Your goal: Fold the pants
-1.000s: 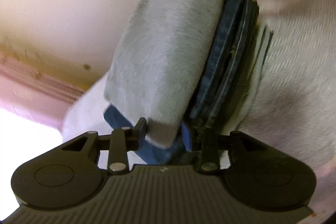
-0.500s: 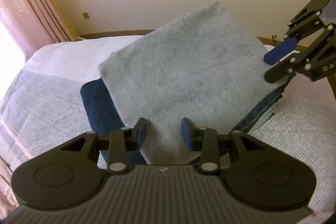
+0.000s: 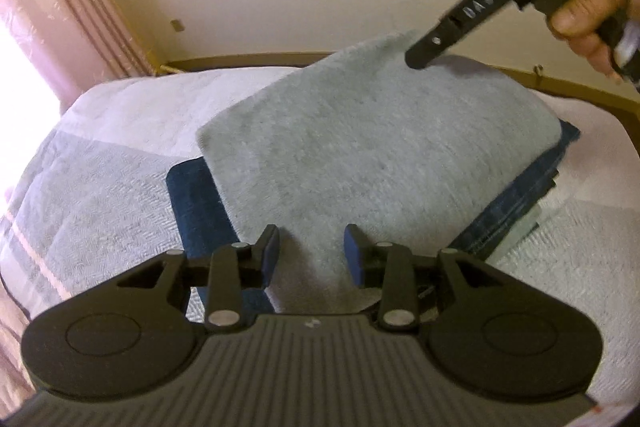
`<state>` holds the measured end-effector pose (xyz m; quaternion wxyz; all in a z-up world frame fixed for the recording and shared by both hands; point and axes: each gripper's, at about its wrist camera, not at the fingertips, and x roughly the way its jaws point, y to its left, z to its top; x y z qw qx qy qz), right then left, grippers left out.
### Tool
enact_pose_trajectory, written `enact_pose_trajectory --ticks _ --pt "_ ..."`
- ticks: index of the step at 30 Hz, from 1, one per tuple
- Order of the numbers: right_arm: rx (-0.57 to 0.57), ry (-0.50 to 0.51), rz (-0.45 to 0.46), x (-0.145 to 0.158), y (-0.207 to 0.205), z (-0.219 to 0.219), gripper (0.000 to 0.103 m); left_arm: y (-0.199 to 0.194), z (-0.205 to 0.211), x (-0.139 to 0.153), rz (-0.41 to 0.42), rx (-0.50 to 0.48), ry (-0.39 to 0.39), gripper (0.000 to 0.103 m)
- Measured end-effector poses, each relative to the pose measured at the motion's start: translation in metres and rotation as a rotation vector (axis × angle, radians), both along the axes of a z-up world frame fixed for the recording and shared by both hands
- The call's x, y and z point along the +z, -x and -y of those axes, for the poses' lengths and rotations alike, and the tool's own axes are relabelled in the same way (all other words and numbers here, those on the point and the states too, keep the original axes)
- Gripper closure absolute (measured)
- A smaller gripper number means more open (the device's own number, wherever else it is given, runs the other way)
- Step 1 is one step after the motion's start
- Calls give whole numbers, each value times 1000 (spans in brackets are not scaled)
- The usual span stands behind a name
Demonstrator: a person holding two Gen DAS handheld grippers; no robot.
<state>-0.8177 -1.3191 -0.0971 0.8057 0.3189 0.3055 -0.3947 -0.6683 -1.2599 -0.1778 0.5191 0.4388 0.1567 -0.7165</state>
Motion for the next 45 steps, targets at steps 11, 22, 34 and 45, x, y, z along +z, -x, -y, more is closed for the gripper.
enact_pose_trajectory --ticks 11,22,34,45 --pt "-142 -20 113 41 27 -68 36 -21 -62 50 -126 227 -38 49" --pt "-326 -110 119 89 52 -197 35 -55 -175 100 -391 538 4 1" --pt "-372 -20 -23 153 21 -315 33 -64 -270 160 -343 454 65 1" --pt "-297 -40 -16 145 0 -354 32 -58 -301 165 -347 496 40 1"
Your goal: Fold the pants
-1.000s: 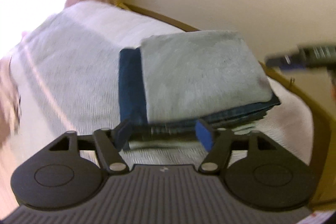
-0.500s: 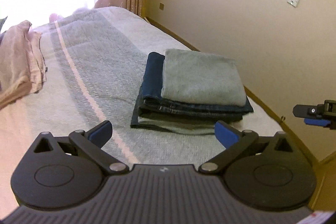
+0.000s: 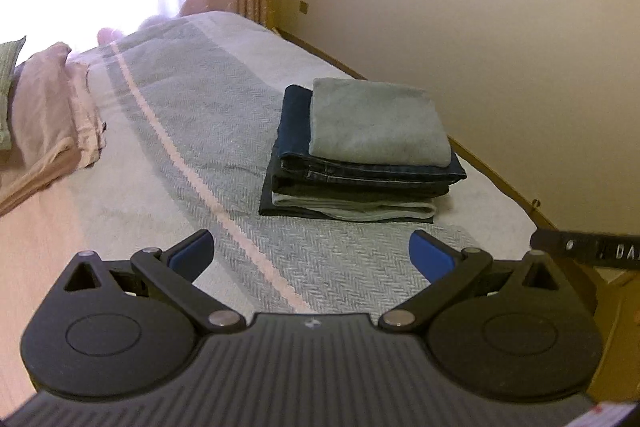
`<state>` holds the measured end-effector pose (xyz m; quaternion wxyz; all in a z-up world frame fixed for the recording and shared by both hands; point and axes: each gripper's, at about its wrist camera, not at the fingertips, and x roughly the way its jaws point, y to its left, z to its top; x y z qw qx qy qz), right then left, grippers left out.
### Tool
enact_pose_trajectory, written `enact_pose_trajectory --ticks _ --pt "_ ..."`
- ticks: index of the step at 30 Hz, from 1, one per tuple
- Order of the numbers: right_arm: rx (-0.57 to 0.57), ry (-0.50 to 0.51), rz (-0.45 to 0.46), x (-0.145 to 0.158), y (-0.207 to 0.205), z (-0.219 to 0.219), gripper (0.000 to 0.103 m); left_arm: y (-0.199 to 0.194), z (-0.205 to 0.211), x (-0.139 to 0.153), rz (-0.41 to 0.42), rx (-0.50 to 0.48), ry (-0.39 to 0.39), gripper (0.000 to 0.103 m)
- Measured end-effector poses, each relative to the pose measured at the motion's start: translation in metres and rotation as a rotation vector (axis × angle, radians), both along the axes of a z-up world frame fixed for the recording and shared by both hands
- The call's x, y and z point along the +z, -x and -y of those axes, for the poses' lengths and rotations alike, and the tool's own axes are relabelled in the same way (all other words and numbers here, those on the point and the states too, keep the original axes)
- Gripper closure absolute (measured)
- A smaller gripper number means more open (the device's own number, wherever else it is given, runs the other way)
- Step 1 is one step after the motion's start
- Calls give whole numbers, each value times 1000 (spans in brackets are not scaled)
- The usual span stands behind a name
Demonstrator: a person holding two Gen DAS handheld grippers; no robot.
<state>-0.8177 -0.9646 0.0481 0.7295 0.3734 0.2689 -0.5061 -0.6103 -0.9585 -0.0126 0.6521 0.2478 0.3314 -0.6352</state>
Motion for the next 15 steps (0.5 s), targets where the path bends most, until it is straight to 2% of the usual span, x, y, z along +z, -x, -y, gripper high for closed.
enact_pose_trajectory --ticks 3,7,15 --pt "40 -5 -15 2 1 1 32 4 1 5 -5 19 -2 1" --pt "67 7 -30 6 4 6 32 14 1 12 29 46 14 1" --pt "88 24 -29 9 9 17 32 24 5 18 40 79 2 1"
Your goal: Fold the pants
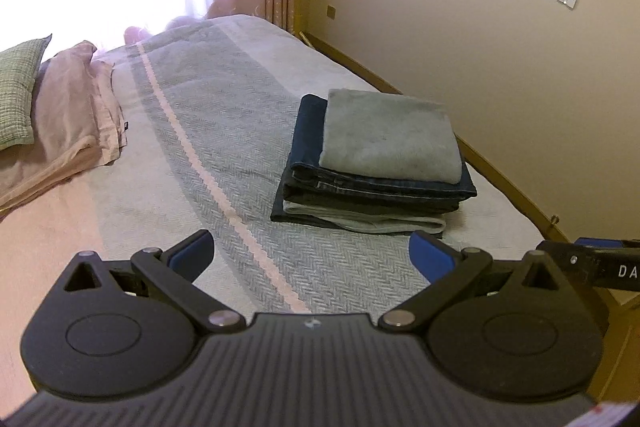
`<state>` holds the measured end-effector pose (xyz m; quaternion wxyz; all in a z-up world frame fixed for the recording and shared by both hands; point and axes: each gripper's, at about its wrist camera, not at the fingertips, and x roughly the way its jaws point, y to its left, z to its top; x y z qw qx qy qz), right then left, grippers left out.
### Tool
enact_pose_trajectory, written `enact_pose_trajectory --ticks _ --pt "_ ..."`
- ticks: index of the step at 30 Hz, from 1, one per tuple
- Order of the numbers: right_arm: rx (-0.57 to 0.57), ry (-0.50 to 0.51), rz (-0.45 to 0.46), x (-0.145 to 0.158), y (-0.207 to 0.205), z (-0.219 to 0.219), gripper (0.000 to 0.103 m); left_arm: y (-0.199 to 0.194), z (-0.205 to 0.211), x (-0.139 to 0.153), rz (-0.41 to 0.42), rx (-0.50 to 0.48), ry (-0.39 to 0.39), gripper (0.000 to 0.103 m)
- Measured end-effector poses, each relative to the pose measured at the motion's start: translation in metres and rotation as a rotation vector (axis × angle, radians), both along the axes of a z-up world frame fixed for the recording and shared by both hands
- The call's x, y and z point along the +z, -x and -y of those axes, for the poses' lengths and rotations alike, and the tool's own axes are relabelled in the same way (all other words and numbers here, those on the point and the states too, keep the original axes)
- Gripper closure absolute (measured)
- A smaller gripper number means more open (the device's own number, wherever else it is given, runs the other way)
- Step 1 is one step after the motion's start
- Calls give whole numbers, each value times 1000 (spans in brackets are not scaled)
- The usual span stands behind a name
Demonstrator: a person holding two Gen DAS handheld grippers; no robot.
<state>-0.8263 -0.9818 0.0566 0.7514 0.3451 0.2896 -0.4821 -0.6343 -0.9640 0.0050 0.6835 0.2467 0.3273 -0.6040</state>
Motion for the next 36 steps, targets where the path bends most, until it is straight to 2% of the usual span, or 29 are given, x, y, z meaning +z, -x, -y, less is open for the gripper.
enact_pose_trajectory --ticks 26,36 --pt "-17 3 -67 -12 -7 -13 32 14 -5 -18 24 -48 -57 1" --pt "-20 11 -73 -10 -9 -17 32 14 -10 -19 20 -59 -48 1"
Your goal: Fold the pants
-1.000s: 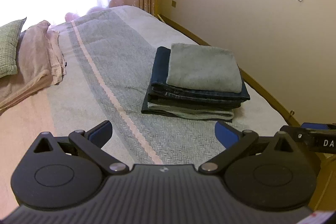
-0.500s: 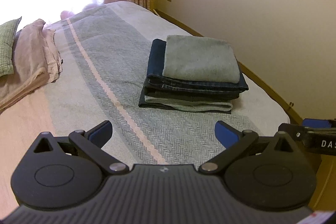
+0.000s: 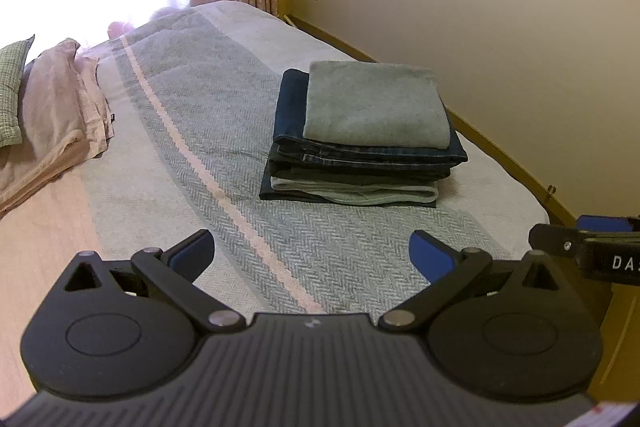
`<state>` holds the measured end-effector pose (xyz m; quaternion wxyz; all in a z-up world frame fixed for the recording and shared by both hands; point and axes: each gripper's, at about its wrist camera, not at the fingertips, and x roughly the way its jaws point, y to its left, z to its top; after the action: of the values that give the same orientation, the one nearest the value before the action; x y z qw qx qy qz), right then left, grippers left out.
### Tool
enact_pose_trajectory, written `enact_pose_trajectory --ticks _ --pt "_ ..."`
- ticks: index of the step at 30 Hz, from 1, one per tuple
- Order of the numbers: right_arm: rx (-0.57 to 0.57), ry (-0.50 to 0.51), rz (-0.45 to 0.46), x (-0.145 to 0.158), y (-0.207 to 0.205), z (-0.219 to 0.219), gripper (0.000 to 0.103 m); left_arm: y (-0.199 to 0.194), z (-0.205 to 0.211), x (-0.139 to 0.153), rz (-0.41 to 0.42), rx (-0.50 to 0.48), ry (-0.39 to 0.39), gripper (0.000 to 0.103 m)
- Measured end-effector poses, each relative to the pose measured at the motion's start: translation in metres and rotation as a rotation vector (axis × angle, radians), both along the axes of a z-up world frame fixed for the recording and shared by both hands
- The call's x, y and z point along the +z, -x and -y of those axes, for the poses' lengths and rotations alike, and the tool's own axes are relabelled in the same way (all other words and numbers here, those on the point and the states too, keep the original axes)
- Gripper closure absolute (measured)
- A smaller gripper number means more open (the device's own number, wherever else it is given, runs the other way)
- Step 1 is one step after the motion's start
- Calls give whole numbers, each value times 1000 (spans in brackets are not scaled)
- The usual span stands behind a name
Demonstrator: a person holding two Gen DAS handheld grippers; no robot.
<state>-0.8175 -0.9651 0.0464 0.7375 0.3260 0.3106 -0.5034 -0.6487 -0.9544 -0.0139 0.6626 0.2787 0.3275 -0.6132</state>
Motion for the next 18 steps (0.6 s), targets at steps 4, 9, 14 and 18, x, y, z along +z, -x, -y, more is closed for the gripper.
enact_pose_trajectory --ticks 4,9,14,18 --pt "1 7 -3 1 -2 -1 32 0 -1 1 3 0 1 1" --pt "4 7 -1 1 -3 -1 32 1 -2 2 10 -7 1 1" --pt "4 5 4 1 -2 -1 32 4 -2 3 21 -11 3 1" --pt "5 8 3 1 -1 -1 32 5 -2 3 25 -10 1 1"
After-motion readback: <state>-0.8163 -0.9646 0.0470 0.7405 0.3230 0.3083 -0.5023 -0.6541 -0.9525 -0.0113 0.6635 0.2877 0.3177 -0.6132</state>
